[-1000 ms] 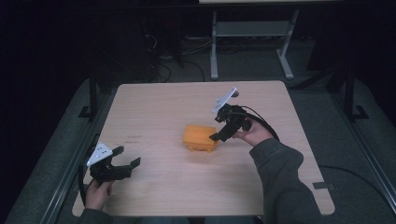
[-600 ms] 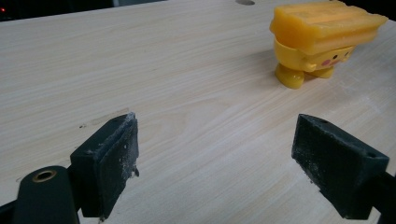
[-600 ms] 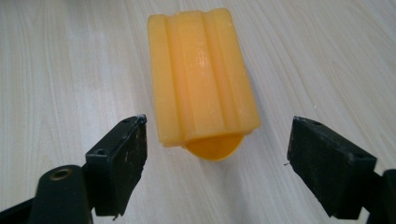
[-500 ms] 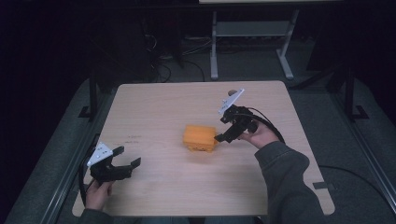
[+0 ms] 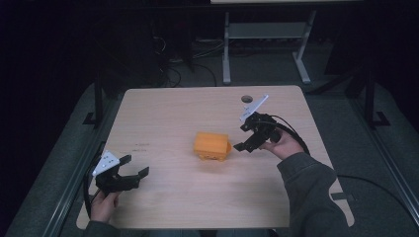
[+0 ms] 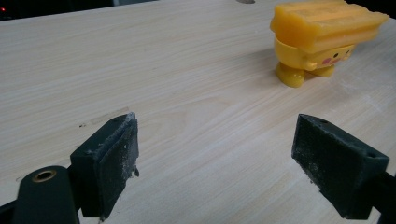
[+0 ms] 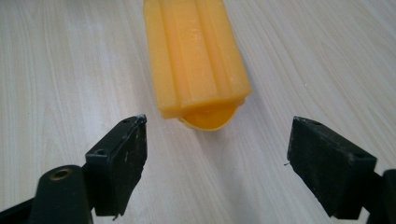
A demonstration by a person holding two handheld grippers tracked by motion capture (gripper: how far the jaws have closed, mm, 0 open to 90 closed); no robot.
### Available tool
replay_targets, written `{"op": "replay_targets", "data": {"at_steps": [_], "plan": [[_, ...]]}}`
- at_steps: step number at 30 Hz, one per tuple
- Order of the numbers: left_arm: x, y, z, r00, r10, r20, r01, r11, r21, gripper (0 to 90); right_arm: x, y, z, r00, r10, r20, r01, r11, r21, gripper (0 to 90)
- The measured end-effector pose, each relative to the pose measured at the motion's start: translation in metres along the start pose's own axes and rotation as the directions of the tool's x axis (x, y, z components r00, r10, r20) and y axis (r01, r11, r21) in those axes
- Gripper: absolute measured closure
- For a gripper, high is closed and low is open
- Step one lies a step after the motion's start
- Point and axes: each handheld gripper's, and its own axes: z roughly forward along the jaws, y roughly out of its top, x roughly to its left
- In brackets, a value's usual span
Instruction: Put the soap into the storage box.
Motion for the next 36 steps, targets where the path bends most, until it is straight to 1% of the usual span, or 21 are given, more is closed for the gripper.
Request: {"op": "replay_targets", "data": {"at_steps": [5, 7, 10, 11, 14, 20, 21, 24, 25, 28, 34, 35, 36], "plan": [[0.000, 0.000, 0.000, 1.0000, 0.003, 0.000, -0.003, 1.0000, 0.002, 14.1, 0.000, -0.009, -0.004, 0.9996, 0.028, 0.003, -0.028, 1.000, -0.001, 19.6], [0.000, 0.000, 0.001, 1.0000, 0.003, 0.000, -0.003, 1.0000, 0.002, 14.1, 0.000, -0.011, -0.004, 0.9997, 0.023, 0.008, -0.023, 1.000, 0.000, 19.8], [0.000, 0.000, 0.000, 1.0000, -0.001, 0.000, 0.001, 1.0000, 0.002, 14.1, -0.001, -0.015, -0.006, 0.9994, 0.034, 0.003, -0.034, 0.999, -0.003, 19.9], [0.000, 0.000, 0.000, 1.0000, 0.000, -0.001, 0.000, 1.0000, 0.003, 14.1, -0.001, -0.017, -0.007, 0.9993, 0.036, 0.004, -0.036, 0.999, 0.008, 19.6], [0.000, 0.000, 0.000, 1.0000, -0.002, -0.003, 0.002, 1.0000, 0.002, 14.1, 0.000, -0.019, -0.008, 0.9994, 0.033, 0.006, -0.033, 0.999, 0.004, 19.8], [0.000, 0.000, 0.000, 1.0000, 0.000, -0.002, 0.000, 1.0000, 0.003, 14.1, 0.001, -0.030, -0.011, 0.9977, 0.067, 0.008, -0.067, 0.998, 0.001, 19.9], [0.000, 0.000, 0.000, 1.0000, 0.001, -0.002, -0.001, 1.0000, 0.004, 14.1, 0.001, -0.034, -0.012, 0.9976, 0.068, 0.012, -0.068, 0.998, 0.001, 20.1], [0.000, -0.001, 0.001, 1.0000, 0.003, -0.003, -0.003, 1.0000, 0.006, 14.1, 0.000, -0.037, -0.012, 0.9971, 0.075, 0.010, -0.075, 0.997, 0.010, 19.8], [-0.001, -0.001, 0.001, 1.0000, 0.004, -0.002, -0.004, 1.0000, 0.008, 14.1, 0.001, -0.039, -0.014, 0.9969, 0.078, 0.013, -0.078, 0.997, 0.001, 19.9], [-0.001, -0.001, 0.001, 1.0000, 0.003, 0.000, -0.003, 1.0000, 0.008, 14.1, 0.001, -0.043, -0.015, 0.9961, 0.088, 0.012, -0.088, 0.996, -0.003, 20.0], [-0.001, -0.001, 0.001, 1.0000, 0.004, -0.001, -0.004, 1.0000, 0.008, 14.1, 0.003, -0.051, -0.016, 0.9951, 0.097, 0.017, -0.097, 0.995, -0.006, 20.1], [-0.001, -0.001, 0.001, 1.0000, 0.005, -0.001, -0.005, 1.0000, 0.008, 14.1, 0.004, -0.054, -0.017, 0.9938, 0.110, 0.017, -0.110, 0.994, -0.003, 20.0], [-0.001, -0.001, 0.001, 1.0000, 0.005, -0.001, -0.005, 0.9999, 0.009, 14.1, 0.004, -0.054, -0.017, 0.9938, 0.110, 0.017, -0.110, 0.994, -0.003, 20.0]]}}
